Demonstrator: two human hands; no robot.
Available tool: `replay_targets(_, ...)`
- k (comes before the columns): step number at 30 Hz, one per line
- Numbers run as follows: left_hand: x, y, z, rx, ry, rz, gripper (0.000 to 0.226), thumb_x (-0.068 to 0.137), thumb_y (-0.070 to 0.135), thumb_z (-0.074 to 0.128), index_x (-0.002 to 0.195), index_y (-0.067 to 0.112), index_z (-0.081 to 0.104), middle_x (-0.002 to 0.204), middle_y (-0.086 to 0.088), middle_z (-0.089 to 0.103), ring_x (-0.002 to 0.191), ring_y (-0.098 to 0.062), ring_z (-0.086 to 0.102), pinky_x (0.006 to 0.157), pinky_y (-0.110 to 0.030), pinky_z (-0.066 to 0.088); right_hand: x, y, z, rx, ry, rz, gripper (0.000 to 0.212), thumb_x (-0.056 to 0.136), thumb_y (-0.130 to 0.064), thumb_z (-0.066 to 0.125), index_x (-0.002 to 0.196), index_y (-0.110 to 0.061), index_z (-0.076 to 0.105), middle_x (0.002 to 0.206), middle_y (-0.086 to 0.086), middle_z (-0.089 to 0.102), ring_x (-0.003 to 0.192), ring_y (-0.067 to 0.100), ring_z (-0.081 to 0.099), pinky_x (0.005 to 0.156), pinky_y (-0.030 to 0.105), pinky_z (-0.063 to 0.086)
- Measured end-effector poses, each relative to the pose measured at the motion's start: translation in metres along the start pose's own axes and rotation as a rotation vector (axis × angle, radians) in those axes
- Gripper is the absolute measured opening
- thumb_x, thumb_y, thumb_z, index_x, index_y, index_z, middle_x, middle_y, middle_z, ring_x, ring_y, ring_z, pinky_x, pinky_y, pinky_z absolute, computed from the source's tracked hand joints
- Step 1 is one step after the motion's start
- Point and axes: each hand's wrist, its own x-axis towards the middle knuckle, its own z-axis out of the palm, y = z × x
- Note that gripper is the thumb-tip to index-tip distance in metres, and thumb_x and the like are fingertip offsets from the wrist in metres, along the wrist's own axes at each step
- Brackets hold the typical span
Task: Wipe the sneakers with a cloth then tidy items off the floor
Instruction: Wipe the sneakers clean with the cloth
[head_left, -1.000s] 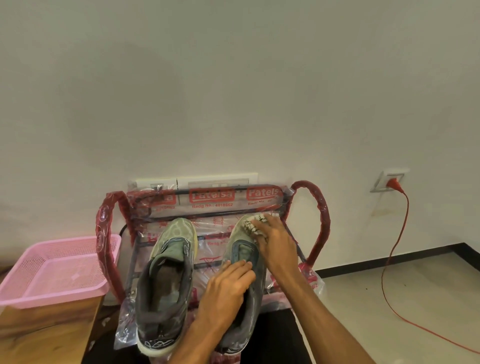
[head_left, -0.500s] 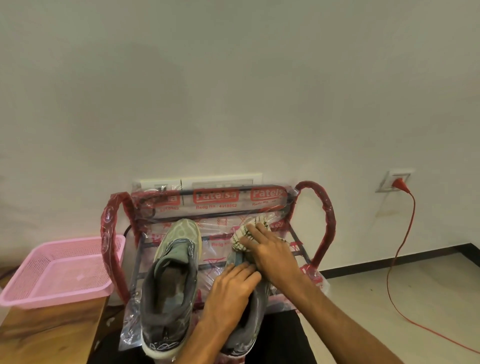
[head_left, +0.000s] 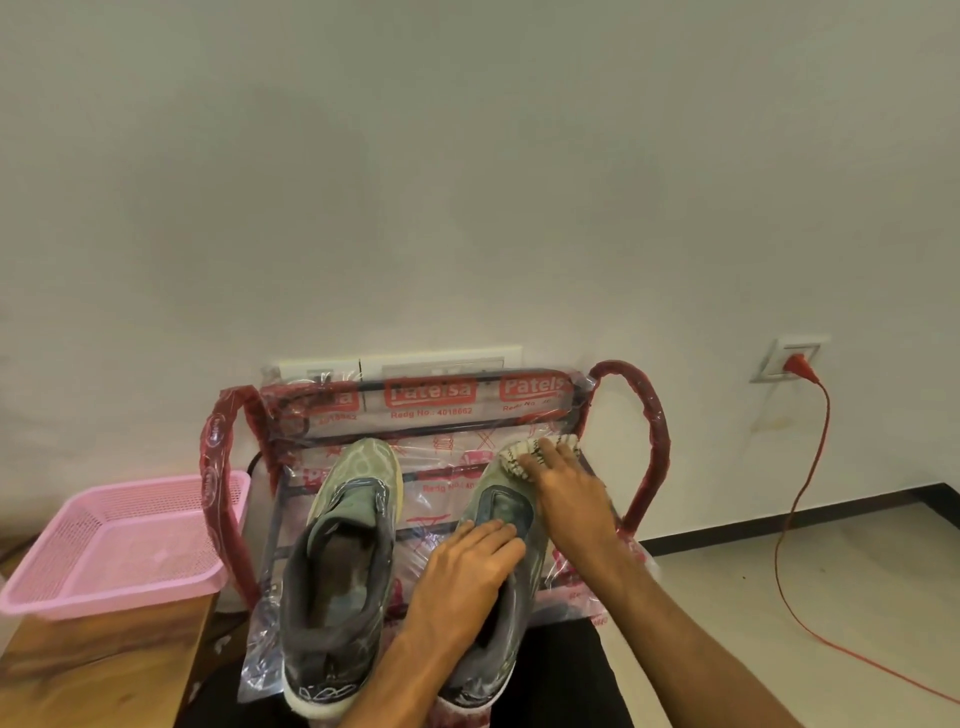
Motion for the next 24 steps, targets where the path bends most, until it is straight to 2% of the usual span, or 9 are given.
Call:
replay_targets(4,-0.001,-0.003,0.004,-0.026,0.001,-0.019,0.047,0.048,0.006,0.091,0.087,0.02,0.068,0.098,0.0,0.073,0.092,-0.015,0.07,0.077,-0.037,0.059,-0.02,-0.014,0.011,0.049,-0.079,-0.109,0.053,0.099,-0.014,0.049,0.149,-0.022,0.033,0.16,0.01,0.02,0.147,0.033,0.019,0.112,0.046,0.033)
replay_targets(7,0.001,0.0,0.001,0.002,-0.019,0.009,0.048,0.043,0.006,0.094,0.083,0.019,0.07,0.097,0.0,0.074,0.091,-0.015,0.071,0.076,-0.035,0.06,-0.015,0.004,0.004,0.06,-0.049,0.003,0.055,0.099,-0.017,0.051,0.149,-0.025,0.032,0.159,0.006,0.023,0.146,0.028,0.024,0.111,0.044,0.034)
replay_targets(10,0.004,0.001,-0.003,0.011,-0.023,-0.014,0.047,0.045,0.005,0.093,0.084,0.02,0.071,0.098,0.001,0.074,0.092,-0.016,0.071,0.077,-0.036,0.059,-0.007,0.003,0.002,0.108,0.004,0.114,0.052,0.098,-0.016,0.052,0.147,-0.026,0.038,0.154,0.006,0.034,0.138,0.027,0.039,0.105,0.041,0.041)
replay_targets(14,0.001,0.0,-0.002,0.041,-0.055,-0.084,0.051,0.048,0.005,0.09,0.09,0.023,0.067,0.108,-0.001,0.071,0.1,-0.018,0.069,0.08,-0.035,0.058,0.002,-0.004,0.008,0.327,0.136,0.259,0.041,0.097,-0.013,0.052,0.134,-0.03,0.056,0.129,0.0,0.061,0.112,0.021,0.061,0.092,0.033,0.05)
replay_targets(17,-0.004,0.001,0.003,0.057,-0.078,-0.104,0.056,0.045,0.003,0.089,0.092,0.022,0.067,0.116,-0.005,0.069,0.108,-0.022,0.066,0.08,-0.035,0.058,0.013,0.004,0.002,0.384,0.253,0.33,0.039,0.097,-0.011,0.053,0.131,-0.029,0.057,0.131,0.001,0.06,0.113,0.024,0.06,0.094,0.04,0.052)
replay_targets(20,-0.009,0.005,0.005,0.08,-0.069,-0.068,0.052,0.045,0.007,0.092,0.09,0.022,0.071,0.107,-0.003,0.072,0.106,-0.02,0.067,0.084,-0.034,0.056,0.016,0.005,0.001,0.265,0.22,0.171,0.049,0.095,-0.009,0.055,0.14,-0.027,0.048,0.149,0.005,0.042,0.132,0.03,0.046,0.102,0.046,0.045)
replay_targets(23,-0.01,0.005,0.005,0.08,-0.041,-0.064,0.05,0.044,0.009,0.093,0.088,0.021,0.073,0.1,-0.002,0.074,0.102,-0.019,0.069,0.083,-0.034,0.056,0.008,0.009,0.004,0.003,0.156,-0.127,0.071,0.077,-0.019,0.081,0.141,-0.023,0.049,0.149,0.013,0.042,0.134,0.035,0.044,0.1,0.047,0.044)
replay_targets(24,-0.01,0.005,0.006,0.087,-0.033,-0.048,0.047,0.046,0.009,0.092,0.088,0.021,0.073,0.099,-0.001,0.074,0.101,-0.019,0.069,0.083,-0.035,0.056,0.007,0.016,0.005,-0.06,0.134,-0.157,0.076,0.075,-0.023,0.083,0.143,-0.022,0.047,0.151,0.014,0.039,0.136,0.036,0.041,0.101,0.048,0.042)
